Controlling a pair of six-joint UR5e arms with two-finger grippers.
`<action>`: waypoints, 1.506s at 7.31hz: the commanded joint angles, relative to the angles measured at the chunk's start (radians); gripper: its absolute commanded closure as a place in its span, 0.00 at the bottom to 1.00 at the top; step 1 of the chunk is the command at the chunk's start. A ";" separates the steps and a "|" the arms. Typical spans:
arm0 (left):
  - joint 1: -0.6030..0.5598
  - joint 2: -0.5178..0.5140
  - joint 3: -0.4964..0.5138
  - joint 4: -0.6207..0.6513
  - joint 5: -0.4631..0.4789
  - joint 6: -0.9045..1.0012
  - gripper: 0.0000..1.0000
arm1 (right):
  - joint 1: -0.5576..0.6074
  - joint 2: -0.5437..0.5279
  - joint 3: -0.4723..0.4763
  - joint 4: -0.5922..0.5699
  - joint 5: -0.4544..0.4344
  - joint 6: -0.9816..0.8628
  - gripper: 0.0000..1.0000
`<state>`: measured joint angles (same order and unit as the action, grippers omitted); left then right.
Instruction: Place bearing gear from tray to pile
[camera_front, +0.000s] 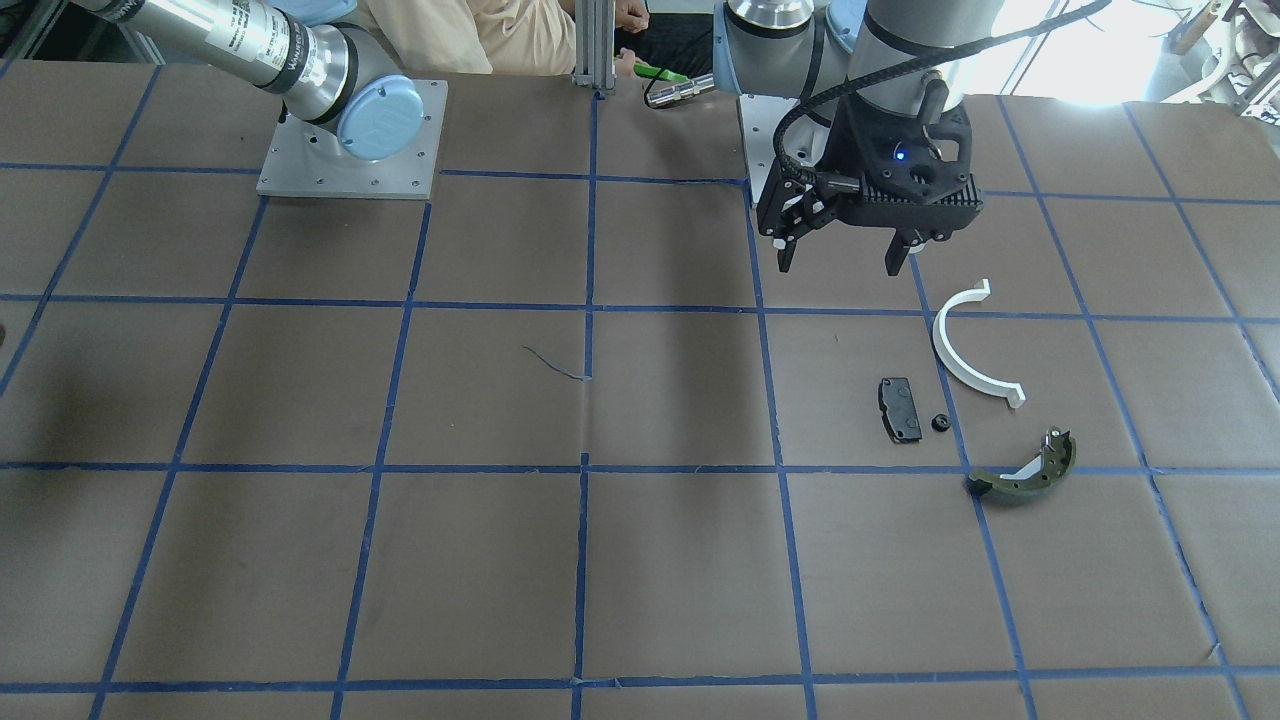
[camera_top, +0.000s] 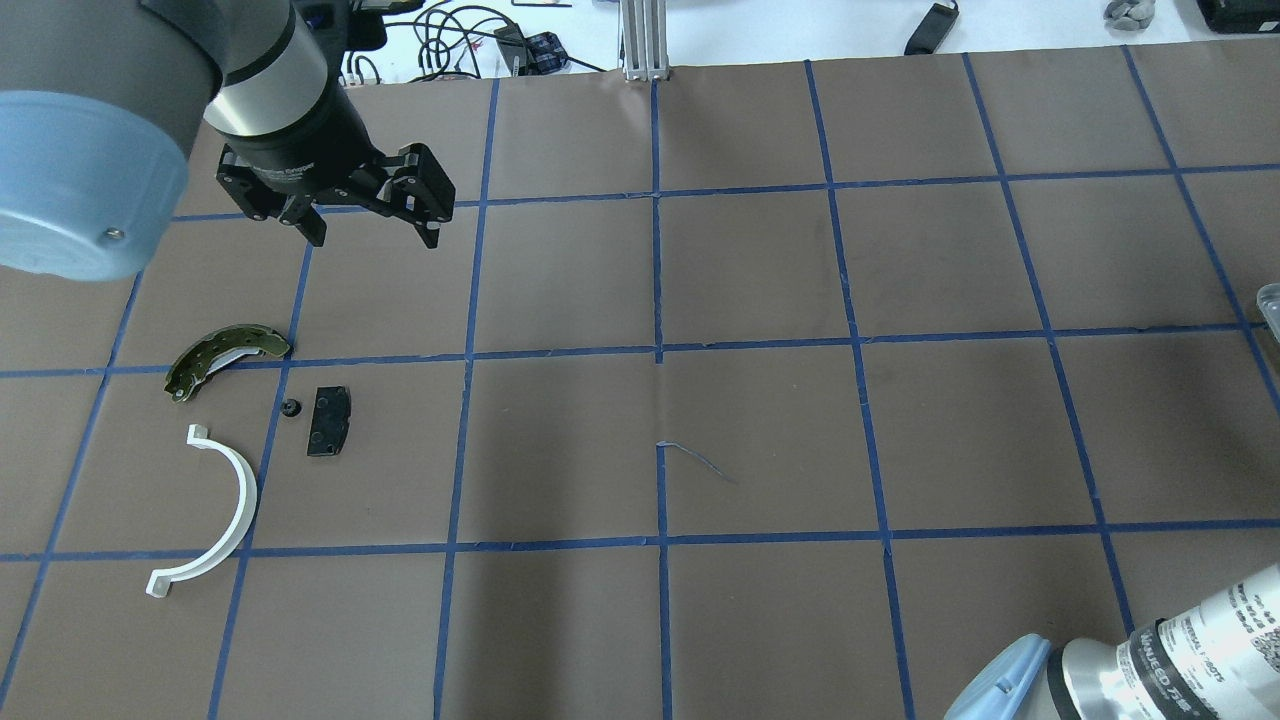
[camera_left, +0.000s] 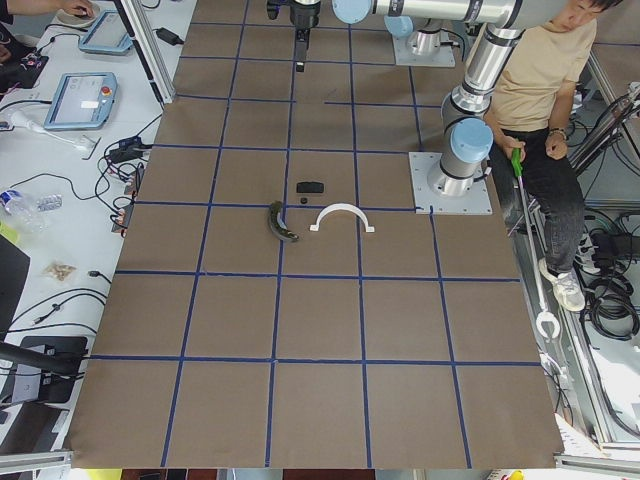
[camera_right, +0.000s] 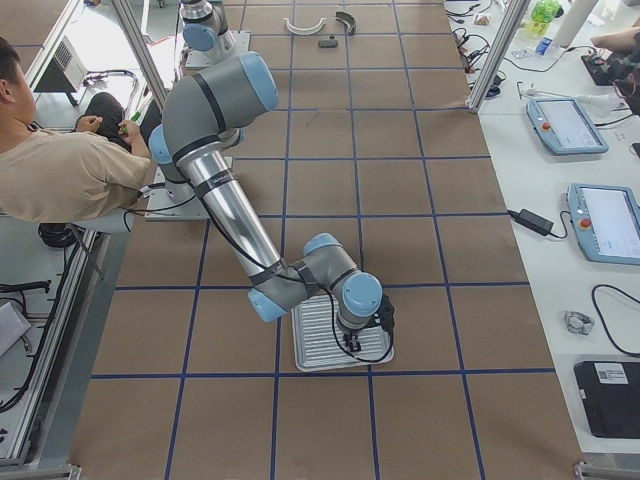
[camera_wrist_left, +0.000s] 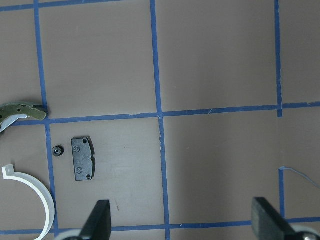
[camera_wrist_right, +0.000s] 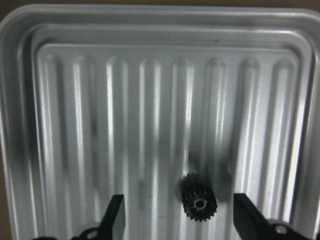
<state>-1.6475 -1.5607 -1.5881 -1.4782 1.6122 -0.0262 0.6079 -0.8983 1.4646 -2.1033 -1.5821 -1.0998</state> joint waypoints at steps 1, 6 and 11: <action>0.000 0.001 -0.001 -0.001 0.000 0.000 0.00 | 0.000 0.001 0.005 0.002 -0.002 0.000 0.37; 0.000 -0.001 0.000 0.001 0.000 0.000 0.00 | 0.000 0.013 0.000 -0.032 -0.016 0.000 0.50; 0.005 0.002 -0.001 -0.001 0.000 0.000 0.00 | 0.000 0.004 0.006 -0.018 -0.025 0.000 0.88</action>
<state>-1.6457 -1.5592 -1.5882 -1.4783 1.6122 -0.0261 0.6075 -0.8882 1.4652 -2.1268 -1.6022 -1.0998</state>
